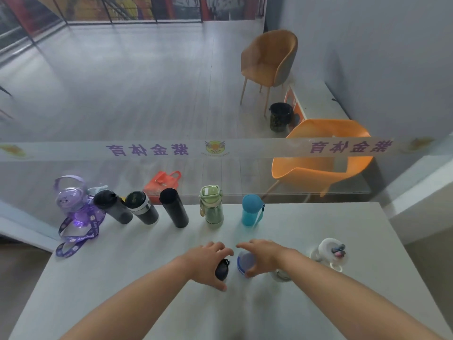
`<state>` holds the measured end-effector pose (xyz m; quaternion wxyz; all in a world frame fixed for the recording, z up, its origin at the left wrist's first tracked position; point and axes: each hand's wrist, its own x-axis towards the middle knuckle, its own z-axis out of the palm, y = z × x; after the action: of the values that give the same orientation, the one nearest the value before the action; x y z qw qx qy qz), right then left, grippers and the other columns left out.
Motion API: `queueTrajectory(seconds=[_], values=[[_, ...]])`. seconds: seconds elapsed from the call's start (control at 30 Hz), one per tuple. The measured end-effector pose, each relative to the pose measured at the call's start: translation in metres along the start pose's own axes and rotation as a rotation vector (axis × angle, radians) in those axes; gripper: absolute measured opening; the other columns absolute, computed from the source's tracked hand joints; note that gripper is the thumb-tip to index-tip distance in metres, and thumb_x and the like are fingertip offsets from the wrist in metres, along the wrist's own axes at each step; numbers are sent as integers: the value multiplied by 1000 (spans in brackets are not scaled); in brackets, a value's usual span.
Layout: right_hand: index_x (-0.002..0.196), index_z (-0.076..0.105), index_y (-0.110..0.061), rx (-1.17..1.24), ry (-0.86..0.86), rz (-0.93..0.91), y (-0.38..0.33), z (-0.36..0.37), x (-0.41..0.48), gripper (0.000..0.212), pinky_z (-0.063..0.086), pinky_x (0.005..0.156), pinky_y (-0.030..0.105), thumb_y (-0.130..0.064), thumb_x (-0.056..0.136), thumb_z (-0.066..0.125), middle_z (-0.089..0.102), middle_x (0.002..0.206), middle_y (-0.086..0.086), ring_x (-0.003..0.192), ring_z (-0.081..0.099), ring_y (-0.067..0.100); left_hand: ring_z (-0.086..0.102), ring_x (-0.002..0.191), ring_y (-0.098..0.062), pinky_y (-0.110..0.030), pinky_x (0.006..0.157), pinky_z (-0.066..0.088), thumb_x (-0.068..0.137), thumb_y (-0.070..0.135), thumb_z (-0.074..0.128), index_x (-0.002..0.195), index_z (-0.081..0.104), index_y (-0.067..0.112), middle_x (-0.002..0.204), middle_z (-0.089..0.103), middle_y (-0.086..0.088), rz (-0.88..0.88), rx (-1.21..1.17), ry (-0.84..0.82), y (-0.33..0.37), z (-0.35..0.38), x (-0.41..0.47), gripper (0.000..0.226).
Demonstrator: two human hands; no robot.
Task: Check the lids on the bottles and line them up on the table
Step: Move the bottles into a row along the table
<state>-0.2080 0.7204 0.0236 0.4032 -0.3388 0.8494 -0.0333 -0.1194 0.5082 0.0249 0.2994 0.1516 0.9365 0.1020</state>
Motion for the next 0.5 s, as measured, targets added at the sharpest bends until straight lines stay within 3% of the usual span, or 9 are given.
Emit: queueTrajectory(seconds=[0.17, 0.27, 0.5], values=[[148, 32, -35, -208, 74, -15, -12, 14, 5, 89, 43, 100, 42, -60, 75, 75, 53, 139, 4, 122, 53, 31, 47, 113, -28, -42, 81, 50, 75, 51, 72, 137, 28, 35, 129, 43, -3, 17, 89, 65, -4, 13, -13, 78], [144, 37, -31, -248, 89, 1, -11, 13, 8, 84, 45, 96, 42, -62, 74, 72, 56, 131, 6, 116, 56, 32, 48, 111, -27, -40, 78, 49, 77, 50, 66, 136, 31, 32, 127, 45, -3, 0, 75, 120, -3, 15, -14, 71], [131, 48, -27, -96, 190, 48, 9, -13, 11, 66, 51, 92, 42, -57, 76, 67, 60, 122, 5, 109, 56, 30, 50, 108, -24, -37, 79, 52, 73, 51, 69, 135, 33, 29, 125, 48, 0, -66, 20, 210, 4, 10, 9, 74]])
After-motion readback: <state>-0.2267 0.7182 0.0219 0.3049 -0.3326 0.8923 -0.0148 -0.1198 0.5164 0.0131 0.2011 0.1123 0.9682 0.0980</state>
